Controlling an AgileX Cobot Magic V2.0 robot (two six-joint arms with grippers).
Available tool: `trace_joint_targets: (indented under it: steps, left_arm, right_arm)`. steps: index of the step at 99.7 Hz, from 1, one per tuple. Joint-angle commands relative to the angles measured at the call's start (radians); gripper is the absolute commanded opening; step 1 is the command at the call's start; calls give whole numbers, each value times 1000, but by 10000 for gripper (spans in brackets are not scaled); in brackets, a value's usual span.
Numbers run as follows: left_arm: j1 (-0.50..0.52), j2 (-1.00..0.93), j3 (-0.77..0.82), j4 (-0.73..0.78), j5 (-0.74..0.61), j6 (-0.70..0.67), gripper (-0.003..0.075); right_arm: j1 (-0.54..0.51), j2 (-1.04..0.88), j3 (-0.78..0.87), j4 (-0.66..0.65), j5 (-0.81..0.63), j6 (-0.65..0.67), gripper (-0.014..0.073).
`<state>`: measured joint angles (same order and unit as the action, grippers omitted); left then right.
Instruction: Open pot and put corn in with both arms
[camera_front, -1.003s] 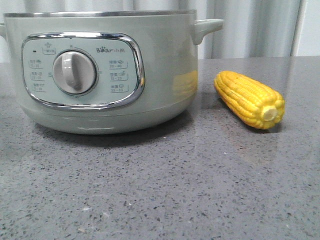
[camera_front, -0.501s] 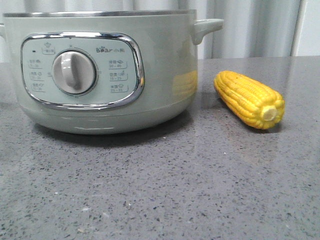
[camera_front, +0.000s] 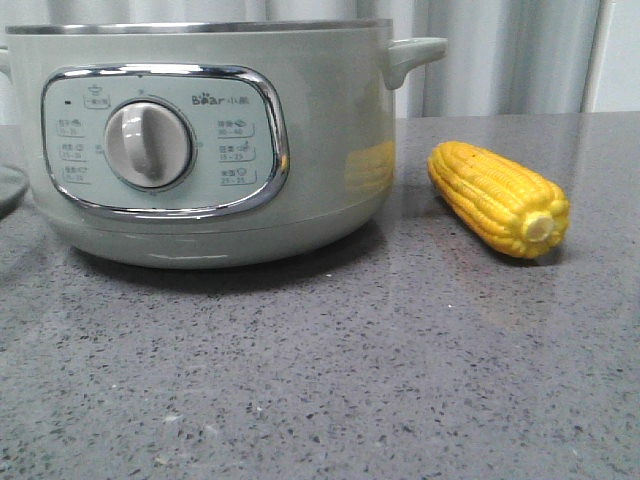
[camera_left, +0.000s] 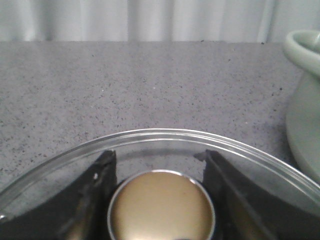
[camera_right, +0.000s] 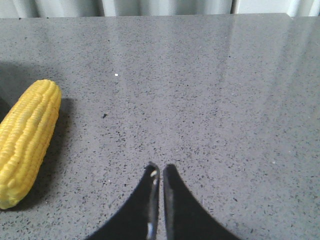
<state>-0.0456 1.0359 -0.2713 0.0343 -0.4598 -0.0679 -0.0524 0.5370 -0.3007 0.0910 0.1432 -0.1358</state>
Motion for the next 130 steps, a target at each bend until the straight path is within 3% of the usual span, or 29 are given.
trace_joint_targets:
  steps: [1, 14, 36, 60, 101, 119, 130]
  left_arm:
    - [0, 21, -36, 0, -189, -4, 47]
    - [0, 58, -36, 0, -224, -4, 120]
    - [0, 81, -36, 0, -225, -4, 137]
    - [0, 81, -36, 0, -198, -4, 295]
    - [0, 81, -36, 0, -103, -4, 301]
    - [0, 81, -36, 0, -93, -4, 400]
    - [0, 77, -36, 0, -97, -4, 412]
  right_arm:
    - [2, 10, -40, 1, -78, -8, -57]
    - [2, 10, -40, 1, -78, -8, -57]
    - [2, 10, -40, 1, -75, -8, -57]
    - [2, 10, -40, 1, -75, -8, -57]
    - [2, 10, -40, 3, -75, -8, -57]
    - [2, 10, -40, 3, -67, -8, -57]
    - [2, 10, -40, 17, -43, -8, -57]
